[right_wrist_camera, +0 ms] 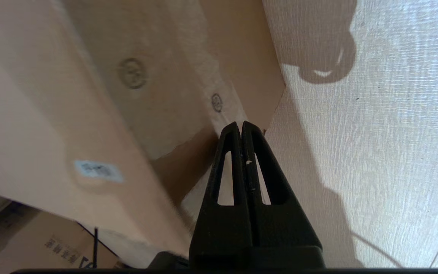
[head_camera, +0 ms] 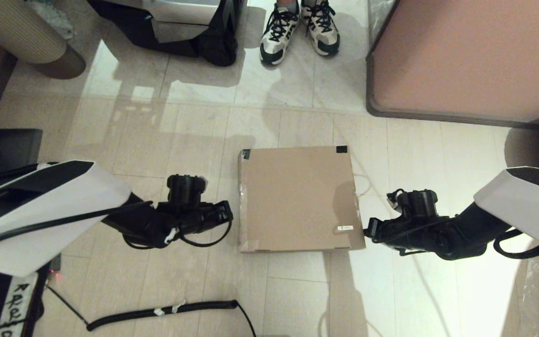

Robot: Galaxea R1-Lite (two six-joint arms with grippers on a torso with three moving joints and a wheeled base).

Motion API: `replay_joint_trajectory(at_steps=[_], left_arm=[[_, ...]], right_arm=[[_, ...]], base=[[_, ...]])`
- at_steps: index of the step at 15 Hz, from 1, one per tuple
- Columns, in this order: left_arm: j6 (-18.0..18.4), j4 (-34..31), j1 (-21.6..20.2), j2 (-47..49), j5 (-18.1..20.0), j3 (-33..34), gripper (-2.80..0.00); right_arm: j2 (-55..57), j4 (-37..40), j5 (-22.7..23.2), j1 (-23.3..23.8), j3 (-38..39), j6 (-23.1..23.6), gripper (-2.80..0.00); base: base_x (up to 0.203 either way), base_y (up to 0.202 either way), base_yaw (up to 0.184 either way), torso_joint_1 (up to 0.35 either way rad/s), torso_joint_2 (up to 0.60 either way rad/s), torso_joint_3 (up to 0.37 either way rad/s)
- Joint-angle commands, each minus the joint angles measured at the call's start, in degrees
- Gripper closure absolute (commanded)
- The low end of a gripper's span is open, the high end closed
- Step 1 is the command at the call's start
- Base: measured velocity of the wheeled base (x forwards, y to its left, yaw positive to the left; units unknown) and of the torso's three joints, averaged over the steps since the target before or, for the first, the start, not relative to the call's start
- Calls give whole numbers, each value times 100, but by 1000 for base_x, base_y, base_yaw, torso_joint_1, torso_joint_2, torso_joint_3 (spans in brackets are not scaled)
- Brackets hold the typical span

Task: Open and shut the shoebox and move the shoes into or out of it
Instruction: Open the shoe box

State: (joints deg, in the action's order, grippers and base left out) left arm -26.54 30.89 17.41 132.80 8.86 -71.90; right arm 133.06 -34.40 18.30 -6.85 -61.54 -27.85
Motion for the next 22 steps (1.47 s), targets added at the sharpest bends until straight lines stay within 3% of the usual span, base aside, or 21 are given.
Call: replay_joint_trajectory(at_steps=[1,9,13,22], left_arm=[[-18,15,84,270,1,-155,0],[-27,-462,460,484,-77,-575,0],[-39,-505,509,367,-130,-586,0],[-179,-1097,508,-570,-139,-378,0]], right_arm=[[232,-16,16,-18,-128,-18,0],[343,222,120,-9,-420,-52,0],[20,390,548,17,-342,-87,0],[-943,1154,562,22,-93,-132,0]], base=[[0,0,0,0,0,0],[0,0,0,0,0,0],[0,0,0,0,0,0],[0,0,0,0,0,0]])
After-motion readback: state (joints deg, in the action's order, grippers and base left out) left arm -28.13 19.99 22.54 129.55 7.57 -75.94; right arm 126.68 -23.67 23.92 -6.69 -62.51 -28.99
